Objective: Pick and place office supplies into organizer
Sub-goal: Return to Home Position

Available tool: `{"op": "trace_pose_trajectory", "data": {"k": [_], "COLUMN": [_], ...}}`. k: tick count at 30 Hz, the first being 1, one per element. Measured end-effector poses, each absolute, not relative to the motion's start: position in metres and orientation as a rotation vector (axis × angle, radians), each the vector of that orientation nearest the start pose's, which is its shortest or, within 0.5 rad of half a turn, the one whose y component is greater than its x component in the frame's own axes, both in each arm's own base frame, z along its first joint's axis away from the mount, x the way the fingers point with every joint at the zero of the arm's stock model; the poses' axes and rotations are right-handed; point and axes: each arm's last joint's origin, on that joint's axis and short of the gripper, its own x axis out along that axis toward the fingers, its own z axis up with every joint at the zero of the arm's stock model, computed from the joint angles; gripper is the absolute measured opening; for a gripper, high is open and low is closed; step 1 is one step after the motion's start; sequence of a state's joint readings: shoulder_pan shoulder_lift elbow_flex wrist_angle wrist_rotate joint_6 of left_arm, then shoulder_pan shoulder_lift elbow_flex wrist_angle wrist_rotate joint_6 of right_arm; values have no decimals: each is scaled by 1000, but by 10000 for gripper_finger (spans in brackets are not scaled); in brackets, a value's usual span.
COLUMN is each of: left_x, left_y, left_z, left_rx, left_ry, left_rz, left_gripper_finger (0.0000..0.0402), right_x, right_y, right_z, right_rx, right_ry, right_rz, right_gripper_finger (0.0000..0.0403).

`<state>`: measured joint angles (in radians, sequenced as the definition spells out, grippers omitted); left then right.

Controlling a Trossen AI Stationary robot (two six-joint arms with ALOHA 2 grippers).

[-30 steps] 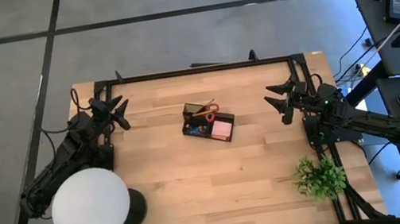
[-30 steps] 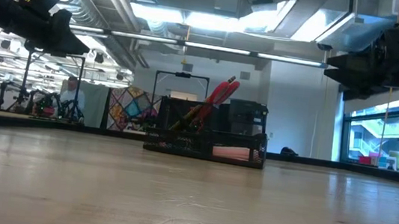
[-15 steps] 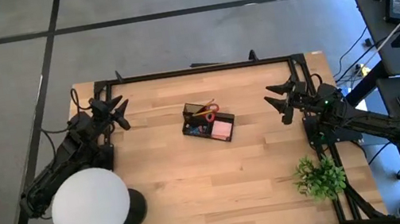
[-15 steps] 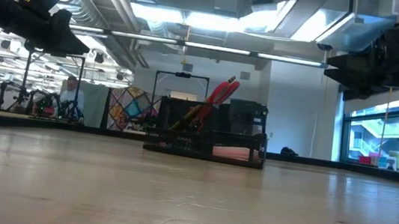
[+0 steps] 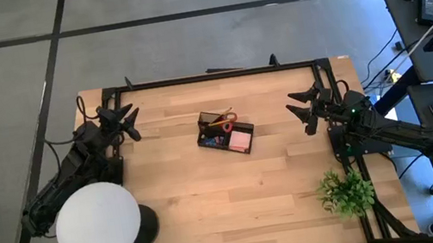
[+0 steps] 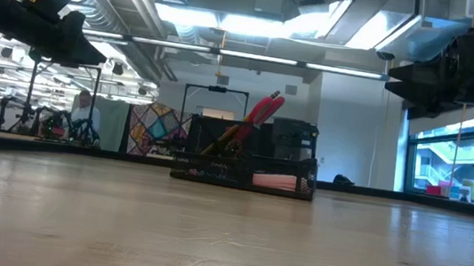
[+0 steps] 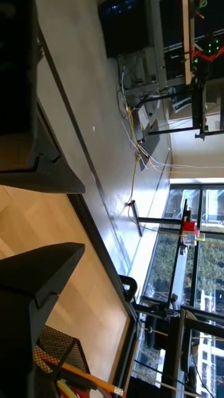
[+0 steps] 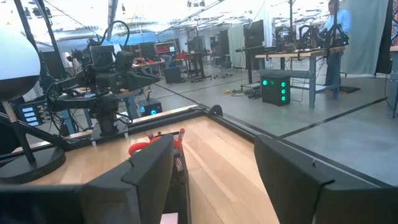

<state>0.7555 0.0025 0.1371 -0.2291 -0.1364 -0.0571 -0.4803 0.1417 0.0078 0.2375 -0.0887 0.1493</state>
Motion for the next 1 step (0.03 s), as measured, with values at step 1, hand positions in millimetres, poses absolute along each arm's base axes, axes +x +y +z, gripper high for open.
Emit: {"op": "trace_pose_trajectory", "data": {"k": [1], "left_x": [60], "left_y": [62], "left_z": [187], "left_rx": [-83], "left_ry": [68], "left_rz": [894], "left_gripper_finger": [134], "right_x": [95], "right_y": [-46], "right_z": [178], "right_rx": [118], "right_ry": [-129], "right_rz": [-383], "right_gripper_finger": [228]}}
